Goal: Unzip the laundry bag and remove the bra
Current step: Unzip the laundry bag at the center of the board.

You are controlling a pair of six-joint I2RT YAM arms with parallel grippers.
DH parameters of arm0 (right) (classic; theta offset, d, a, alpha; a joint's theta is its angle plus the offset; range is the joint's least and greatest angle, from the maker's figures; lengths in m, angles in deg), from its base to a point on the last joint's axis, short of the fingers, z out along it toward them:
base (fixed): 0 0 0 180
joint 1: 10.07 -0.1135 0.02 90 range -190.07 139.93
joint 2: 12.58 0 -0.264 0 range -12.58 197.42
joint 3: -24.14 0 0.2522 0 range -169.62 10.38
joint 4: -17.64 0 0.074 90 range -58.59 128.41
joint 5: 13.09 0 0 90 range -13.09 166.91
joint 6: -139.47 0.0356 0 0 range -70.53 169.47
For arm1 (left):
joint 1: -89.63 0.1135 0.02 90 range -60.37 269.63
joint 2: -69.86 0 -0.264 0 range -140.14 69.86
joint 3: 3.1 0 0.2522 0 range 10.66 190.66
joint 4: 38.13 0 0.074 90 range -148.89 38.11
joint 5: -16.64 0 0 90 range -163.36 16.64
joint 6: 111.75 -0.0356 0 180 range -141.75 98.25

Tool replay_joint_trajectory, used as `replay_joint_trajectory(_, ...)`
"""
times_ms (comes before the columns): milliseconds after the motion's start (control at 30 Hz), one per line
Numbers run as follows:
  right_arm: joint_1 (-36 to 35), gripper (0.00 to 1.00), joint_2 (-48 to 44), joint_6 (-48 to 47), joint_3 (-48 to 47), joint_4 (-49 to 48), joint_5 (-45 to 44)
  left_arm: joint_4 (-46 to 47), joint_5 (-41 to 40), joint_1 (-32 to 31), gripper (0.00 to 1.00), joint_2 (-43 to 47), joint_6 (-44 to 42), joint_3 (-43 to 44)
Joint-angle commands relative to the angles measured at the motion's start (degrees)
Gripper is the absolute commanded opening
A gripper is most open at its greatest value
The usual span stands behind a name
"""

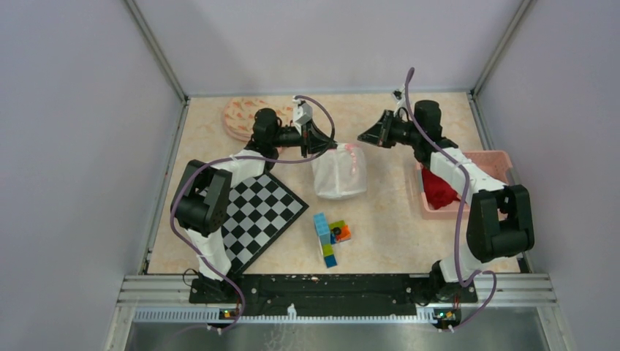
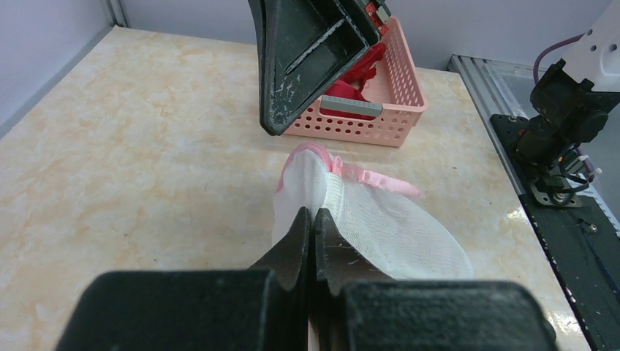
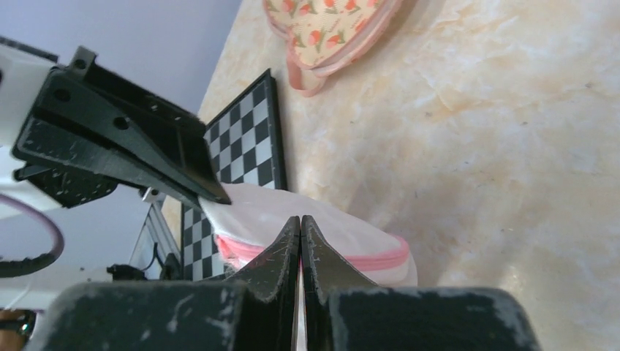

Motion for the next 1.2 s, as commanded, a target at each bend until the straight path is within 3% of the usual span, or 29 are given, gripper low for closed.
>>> replay_joint_trajectory(0,-0.07,0.02,-2.0,-0.3,-0.51,-5.04,6.04,2.0,1.48,0.04,0.0,0.51,0.04,2.15)
replay_joint_trajectory(100,-0.37,0.21,-3.12,-1.16,-0.16,-5.07,7.44,2.01,1.5,0.05,0.0,0.36,0.13,2.27)
replay_joint_trajectory(200,-1.03,0.3,-4.12,-2.88,-0.48,-2.98,8.14,1.96,1.49,0.03,0.0,0.2,0.22,2.52)
replay_joint_trajectory(433,-3.49,0.26,-5.29,-6.52,-0.91,2.26,8.55,2.01,1.64,-0.01,0.0,-0.15,0.46,2.76)
replay_joint_trajectory(767,-3.81,0.3,-2.85,-4.75,-1.4,0.6,7.96,3.87,2.93,-0.04,0.0,-0.09,2.4,2.68)
replay_joint_trajectory(1167,-5.29,0.27,-1.77,-3.59,-1.84,-1.4,8.29,3.53,2.66,-0.48,0.0,0.36,2.09,2.58)
